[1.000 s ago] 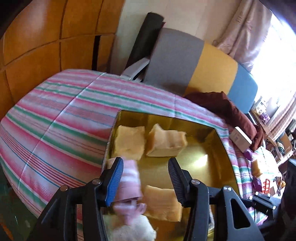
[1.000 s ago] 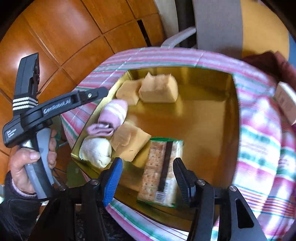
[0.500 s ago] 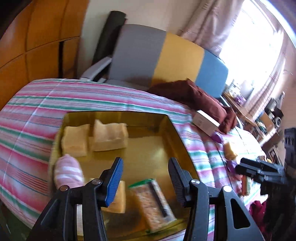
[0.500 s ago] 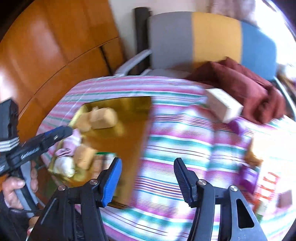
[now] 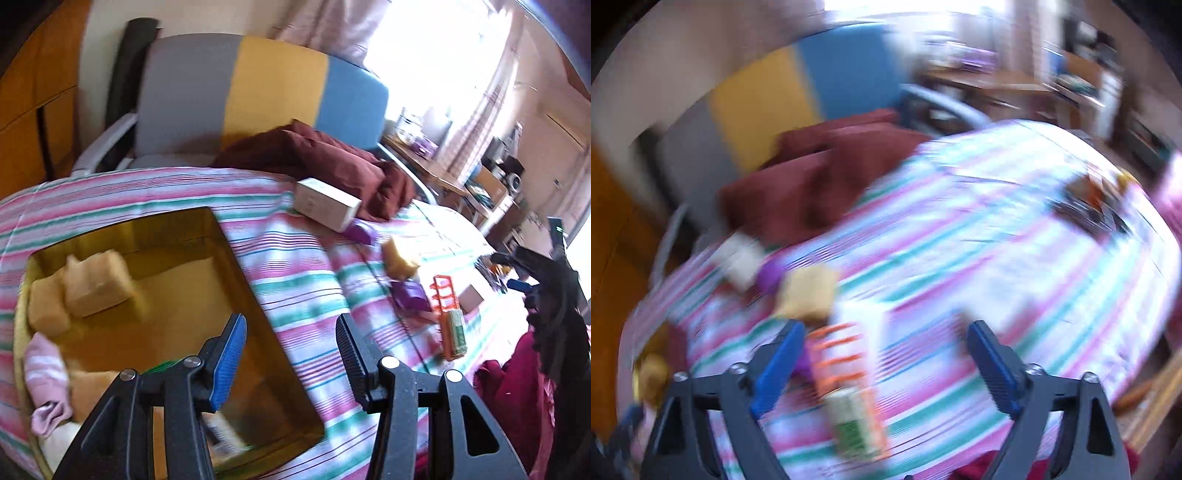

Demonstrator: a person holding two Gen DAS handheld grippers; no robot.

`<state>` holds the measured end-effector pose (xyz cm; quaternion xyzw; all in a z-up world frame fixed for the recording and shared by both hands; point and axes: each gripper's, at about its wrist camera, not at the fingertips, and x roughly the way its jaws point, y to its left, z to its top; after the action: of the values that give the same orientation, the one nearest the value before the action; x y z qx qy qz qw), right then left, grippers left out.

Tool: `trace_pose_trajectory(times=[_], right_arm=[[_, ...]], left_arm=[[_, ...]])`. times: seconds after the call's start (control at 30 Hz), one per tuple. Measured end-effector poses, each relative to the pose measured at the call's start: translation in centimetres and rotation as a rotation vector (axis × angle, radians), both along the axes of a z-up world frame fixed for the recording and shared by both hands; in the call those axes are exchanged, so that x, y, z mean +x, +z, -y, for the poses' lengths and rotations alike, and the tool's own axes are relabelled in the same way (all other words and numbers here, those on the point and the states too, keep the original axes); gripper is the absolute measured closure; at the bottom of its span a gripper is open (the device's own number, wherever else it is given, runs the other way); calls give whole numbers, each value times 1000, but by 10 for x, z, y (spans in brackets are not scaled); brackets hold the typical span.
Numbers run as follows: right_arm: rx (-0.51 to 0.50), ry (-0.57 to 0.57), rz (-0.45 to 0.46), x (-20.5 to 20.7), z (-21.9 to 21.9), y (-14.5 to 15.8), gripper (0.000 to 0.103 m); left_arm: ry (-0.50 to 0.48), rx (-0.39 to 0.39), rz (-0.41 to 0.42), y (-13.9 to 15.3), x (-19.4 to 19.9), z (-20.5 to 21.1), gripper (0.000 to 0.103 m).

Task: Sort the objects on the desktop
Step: 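Withdraw both open tools from the tray toward the bed, then grasp the white barcode box with the right tool while the left tool grasps the purple sachet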

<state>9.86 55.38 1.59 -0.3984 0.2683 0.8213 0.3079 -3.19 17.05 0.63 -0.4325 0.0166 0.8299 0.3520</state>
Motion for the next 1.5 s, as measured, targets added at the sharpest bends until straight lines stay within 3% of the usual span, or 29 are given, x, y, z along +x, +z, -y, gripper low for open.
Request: trace_pose_trajectory(times=[0.17,0.47,0.7,0.83,0.97,1.17,1.5], right_arm=[[-40,-195,36,10,-59,-18,9],[-109,-317,136,3,-98,-71,9],[-134,-309,141,-2,-101,-78,12],[-153,-278,185,-6,-97,-86,38],[-148,-261,196,-6,-94,-87,48],[-117,-197,199,-17,-85,-81,53],[-93,-141,158,-23,-76,-69,53]], left_arm=[[-67,-9,8,0,5,-28,52],[-151,-41,33,-12,10,-64,52],[-179,-52,90,-28,7,-88,51],[-192,-65,116,-37,6,-102,51],[-206,-76,138,-45,5,-113,52],[-215,-79,206,-62,-2,-132,52],[-374,-166,118,-67,0,-185,52]])
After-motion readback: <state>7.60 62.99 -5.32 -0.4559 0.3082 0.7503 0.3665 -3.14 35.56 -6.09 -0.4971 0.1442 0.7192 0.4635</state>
